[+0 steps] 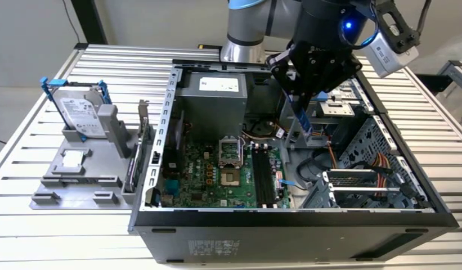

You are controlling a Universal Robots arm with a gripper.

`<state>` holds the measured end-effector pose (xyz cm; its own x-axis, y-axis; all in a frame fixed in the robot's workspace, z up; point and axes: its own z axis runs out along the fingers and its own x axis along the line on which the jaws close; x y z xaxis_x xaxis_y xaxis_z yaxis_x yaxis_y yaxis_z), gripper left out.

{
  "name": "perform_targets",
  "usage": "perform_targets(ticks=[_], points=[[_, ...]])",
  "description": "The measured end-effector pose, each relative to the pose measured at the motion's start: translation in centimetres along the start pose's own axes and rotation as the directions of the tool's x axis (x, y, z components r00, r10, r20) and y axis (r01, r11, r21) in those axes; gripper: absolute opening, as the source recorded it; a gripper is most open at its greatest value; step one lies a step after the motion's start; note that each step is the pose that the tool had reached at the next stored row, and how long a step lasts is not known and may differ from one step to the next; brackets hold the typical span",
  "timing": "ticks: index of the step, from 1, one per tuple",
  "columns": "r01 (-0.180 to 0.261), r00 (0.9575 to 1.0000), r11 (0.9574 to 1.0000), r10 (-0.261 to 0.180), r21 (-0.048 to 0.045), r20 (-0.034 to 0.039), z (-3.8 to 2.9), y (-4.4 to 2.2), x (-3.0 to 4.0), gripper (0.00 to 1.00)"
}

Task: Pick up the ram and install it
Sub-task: 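Insert the ram into the slot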

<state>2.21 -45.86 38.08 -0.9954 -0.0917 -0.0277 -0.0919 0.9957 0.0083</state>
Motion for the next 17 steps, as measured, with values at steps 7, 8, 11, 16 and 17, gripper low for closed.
perform_targets(ticks=[7,8,11,16,17], points=[[-0.001,1.0000,1.0000,0.001,0.0008,-0.0010,0.47,-0.05,-0.44,0.00],[-0.001,1.0000,1.0000,0.001,0.0008,-0.0012,0.55,-0.06,-0.55,0.00],[-0.001,1.0000,1.0000,0.001,0.0014,-0.0017,0.64,-0.06,-0.63,0.00],[-0.001,1.0000,1.0000,0.001,0.0014,-0.0017,0.65,-0.07,-0.63,0.00],[-0.002,1.0000,1.0000,0.002,0.0014,-0.0019,0.66,-0.07,-0.64,0.00]])
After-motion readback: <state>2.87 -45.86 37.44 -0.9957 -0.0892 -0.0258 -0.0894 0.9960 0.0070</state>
